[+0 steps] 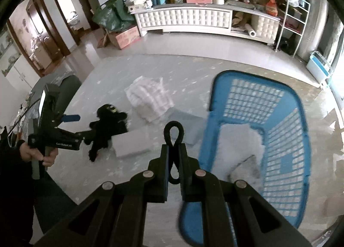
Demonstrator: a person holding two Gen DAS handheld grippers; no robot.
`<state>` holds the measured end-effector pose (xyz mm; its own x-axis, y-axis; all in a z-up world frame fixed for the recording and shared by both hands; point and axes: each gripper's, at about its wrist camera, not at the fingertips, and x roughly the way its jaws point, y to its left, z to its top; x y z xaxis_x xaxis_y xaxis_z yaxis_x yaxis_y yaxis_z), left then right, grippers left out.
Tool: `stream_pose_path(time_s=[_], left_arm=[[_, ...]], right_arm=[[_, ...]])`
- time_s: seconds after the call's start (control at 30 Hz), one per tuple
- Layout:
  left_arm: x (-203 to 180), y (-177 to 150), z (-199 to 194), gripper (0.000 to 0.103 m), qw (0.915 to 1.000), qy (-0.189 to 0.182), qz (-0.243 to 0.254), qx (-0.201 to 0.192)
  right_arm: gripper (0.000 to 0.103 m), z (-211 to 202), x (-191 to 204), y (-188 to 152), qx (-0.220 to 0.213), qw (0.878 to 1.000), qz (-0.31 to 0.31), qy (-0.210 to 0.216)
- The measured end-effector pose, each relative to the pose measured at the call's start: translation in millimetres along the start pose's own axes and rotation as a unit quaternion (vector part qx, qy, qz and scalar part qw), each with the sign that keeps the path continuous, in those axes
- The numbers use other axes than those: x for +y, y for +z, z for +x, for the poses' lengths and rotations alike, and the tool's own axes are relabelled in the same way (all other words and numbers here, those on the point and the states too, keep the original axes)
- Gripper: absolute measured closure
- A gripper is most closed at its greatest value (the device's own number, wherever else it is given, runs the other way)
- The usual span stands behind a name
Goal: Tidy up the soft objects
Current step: 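Carry the ring over the basket while the left gripper grasps the black plush toy, then open the right gripper to drop the ring into the basket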
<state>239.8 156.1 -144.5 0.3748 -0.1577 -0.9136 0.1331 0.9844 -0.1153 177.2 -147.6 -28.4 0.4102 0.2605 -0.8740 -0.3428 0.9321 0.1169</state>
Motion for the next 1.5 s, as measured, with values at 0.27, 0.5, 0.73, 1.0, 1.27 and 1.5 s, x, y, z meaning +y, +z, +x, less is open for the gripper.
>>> stream_pose_path(time_s=[0.27,0.5,0.73,1.0,1.27,1.5], left_arm=[[1,10,29,0.000,0.9998,-0.001,0.008,0.017],[-6,21,53,0.007,0.9983,0.029,0.039,0.033],[-5,20,68,0.027,0.9978,0.008,0.043,0.050],[-5,20,67,0.051,0.9983,0.010,0.047,0.033],[-2,16,59,0.058,0.9990,0.005,0.034,0.029],[-9,5,53,0.058,0.9991,0.011,0.028,0.028]], right_arm=[[0.095,-4,-33,-1,0.000,0.999,0.029,-0.018],[0.095,-4,-57,-4,0.007,0.998,0.045,-0.036],[0.095,5,-78,0,0.028,0.997,0.057,-0.051],[0.095,37,-90,3,0.080,0.993,0.066,-0.053],[0.095,70,-90,5,0.137,0.987,0.065,-0.054],[0.090,76,-90,7,0.151,0.984,0.061,-0.066]])
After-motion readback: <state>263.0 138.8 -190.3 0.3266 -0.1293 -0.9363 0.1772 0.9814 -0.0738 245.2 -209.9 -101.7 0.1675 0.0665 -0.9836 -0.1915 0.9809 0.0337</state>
